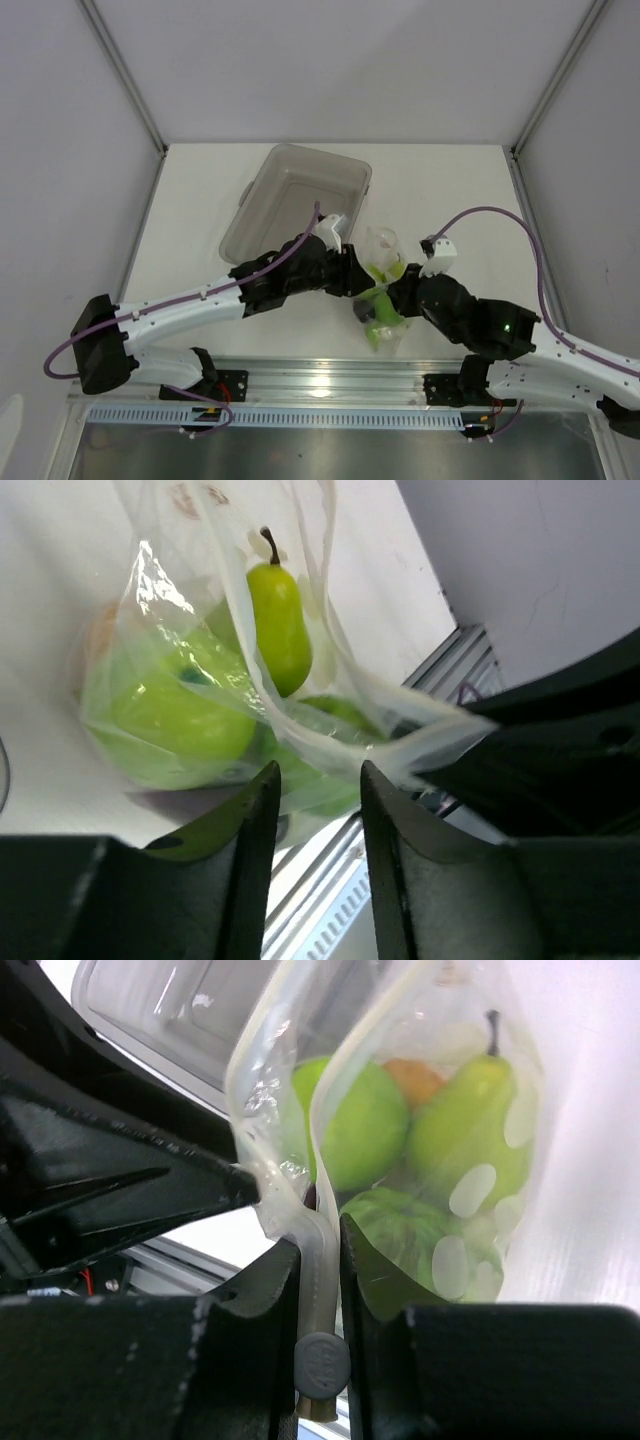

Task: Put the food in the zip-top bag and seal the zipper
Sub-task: Zip the zipper food storage bag at the center of the board.

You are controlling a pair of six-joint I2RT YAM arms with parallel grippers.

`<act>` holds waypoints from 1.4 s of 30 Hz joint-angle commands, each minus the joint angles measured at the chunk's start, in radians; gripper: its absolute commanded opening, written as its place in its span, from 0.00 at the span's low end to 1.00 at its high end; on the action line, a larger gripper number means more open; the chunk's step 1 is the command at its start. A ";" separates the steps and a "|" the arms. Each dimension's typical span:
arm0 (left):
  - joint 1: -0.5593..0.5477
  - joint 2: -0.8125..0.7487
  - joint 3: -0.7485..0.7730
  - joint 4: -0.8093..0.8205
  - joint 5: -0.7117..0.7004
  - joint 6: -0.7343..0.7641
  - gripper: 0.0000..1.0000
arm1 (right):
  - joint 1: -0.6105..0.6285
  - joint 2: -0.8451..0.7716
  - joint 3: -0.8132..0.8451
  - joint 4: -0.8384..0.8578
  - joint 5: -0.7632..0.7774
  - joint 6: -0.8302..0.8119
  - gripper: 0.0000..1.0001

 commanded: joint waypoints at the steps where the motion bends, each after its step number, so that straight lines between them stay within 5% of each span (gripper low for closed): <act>1: 0.011 -0.016 -0.024 0.028 0.047 0.046 0.47 | -0.069 -0.038 -0.007 0.037 -0.095 -0.105 0.00; 9: 0.017 -0.072 0.005 -0.021 -0.014 0.159 0.83 | -0.130 -0.056 -0.034 0.006 -0.178 -0.117 0.00; 13: 0.043 -0.108 0.051 -0.090 -0.135 0.230 0.93 | -0.129 -0.079 -0.067 -0.006 -0.193 -0.074 0.00; 17: 0.126 -0.113 0.135 -0.155 -0.086 0.201 0.99 | -0.127 -0.101 -0.084 -0.011 -0.235 -0.093 0.00; 25: 0.160 0.202 0.591 -0.518 0.038 0.272 0.99 | -0.127 -0.080 -0.058 -0.009 -0.250 -0.162 0.00; 33: 0.239 0.379 0.735 -0.545 0.248 0.358 1.00 | -0.129 -0.081 -0.008 -0.048 -0.210 -0.176 0.00; 40: 0.248 0.459 0.758 -0.588 0.114 0.541 0.95 | -0.129 -0.122 -0.002 -0.056 -0.207 -0.156 0.01; 42: 0.273 0.491 0.761 -0.591 0.179 0.557 0.92 | -0.129 -0.115 -0.002 -0.049 -0.221 -0.157 0.01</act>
